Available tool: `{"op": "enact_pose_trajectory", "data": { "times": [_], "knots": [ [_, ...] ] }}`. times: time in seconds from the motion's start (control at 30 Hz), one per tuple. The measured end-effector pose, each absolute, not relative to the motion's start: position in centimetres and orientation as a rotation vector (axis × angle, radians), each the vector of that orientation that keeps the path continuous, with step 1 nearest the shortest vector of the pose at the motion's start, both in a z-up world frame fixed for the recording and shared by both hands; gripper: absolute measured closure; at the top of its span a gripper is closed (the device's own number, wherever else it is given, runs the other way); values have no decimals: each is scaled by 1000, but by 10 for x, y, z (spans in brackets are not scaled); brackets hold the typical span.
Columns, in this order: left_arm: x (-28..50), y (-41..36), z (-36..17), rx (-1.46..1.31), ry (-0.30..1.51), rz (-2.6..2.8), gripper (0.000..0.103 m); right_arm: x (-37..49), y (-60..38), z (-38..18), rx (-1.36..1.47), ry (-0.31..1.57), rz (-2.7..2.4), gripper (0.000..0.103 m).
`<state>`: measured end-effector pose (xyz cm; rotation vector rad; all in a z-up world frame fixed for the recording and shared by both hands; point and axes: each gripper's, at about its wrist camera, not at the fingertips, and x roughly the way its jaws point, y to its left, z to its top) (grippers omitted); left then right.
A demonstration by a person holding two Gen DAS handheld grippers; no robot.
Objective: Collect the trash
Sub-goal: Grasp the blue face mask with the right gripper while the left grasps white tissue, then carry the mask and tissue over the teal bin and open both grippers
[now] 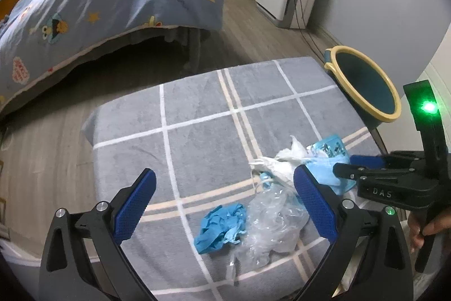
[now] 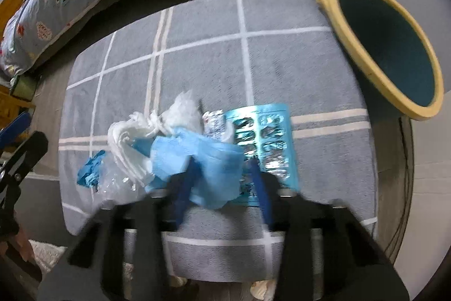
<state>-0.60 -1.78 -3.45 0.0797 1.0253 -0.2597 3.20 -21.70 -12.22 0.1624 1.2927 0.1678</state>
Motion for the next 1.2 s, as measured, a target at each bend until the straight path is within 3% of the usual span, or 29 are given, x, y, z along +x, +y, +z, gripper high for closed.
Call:
{"op": "enact_pose_trajectory", "data": {
  "times": [0.27, 0.4, 0.63, 0.73, 0.77, 0.87, 1.2],
  "knots": [
    [-2, -31, -44, 60, 1052, -304, 8, 36, -230, -88, 206, 1178, 170, 82],
    [-1, -51, -57, 98, 1082, -363, 21, 39, -245, -71, 252, 1120, 139, 82],
    [5, -75, -79, 122, 1142, -412, 34, 46, -255, -67, 242, 1104, 107, 82],
    [6, -81, -90, 133, 1188, -434, 54, 46, -255, -64, 237, 1097, 121, 82],
    [5, -84, -92, 139, 1197, -444, 66, 47, -255, -63, 236, 1094, 125, 82],
    [4, -86, -91, 158, 1193, -459, 81, 46, -254, -61, 236, 1087, 132, 82],
    [2, -76, -42, 127, 1016, -438, 84, 40, -268, -24, 214, 990, 137, 82]
  ]
}}
